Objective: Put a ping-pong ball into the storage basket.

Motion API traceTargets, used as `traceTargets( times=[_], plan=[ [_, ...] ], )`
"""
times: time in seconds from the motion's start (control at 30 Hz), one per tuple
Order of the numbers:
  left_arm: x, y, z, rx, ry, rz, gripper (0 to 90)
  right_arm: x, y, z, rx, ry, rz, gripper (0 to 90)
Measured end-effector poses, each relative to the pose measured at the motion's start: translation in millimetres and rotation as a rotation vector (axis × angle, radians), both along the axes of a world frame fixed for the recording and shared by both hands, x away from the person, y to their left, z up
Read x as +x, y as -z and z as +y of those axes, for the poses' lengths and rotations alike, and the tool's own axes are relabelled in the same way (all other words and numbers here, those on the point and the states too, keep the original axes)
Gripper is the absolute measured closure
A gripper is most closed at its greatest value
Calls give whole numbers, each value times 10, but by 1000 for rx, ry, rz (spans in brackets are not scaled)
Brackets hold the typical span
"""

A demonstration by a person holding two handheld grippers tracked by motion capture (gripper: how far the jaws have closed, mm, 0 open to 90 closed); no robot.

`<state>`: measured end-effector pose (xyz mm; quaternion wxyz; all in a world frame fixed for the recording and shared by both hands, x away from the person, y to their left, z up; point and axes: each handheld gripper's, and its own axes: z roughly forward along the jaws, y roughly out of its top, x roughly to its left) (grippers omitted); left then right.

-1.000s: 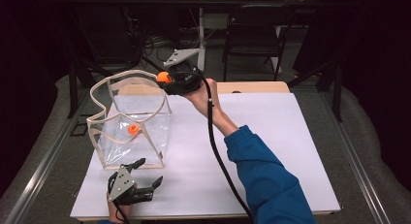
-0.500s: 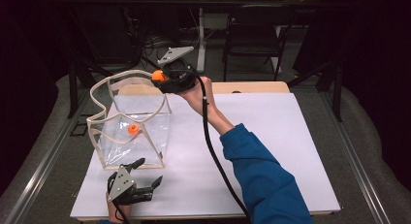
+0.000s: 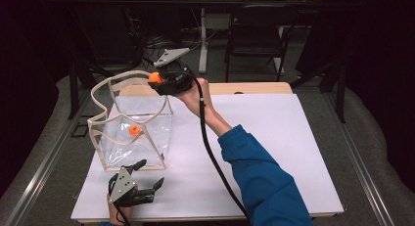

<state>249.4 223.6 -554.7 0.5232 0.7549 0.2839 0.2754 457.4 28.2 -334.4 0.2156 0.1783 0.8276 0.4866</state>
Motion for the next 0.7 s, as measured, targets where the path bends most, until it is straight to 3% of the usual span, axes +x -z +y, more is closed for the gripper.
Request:
traceTargets(
  times=[0.7],
  plan=[
    [-3,-3,4,-1,-1,-2,158,62,127,165,-30,-9,45,510]
  ],
)
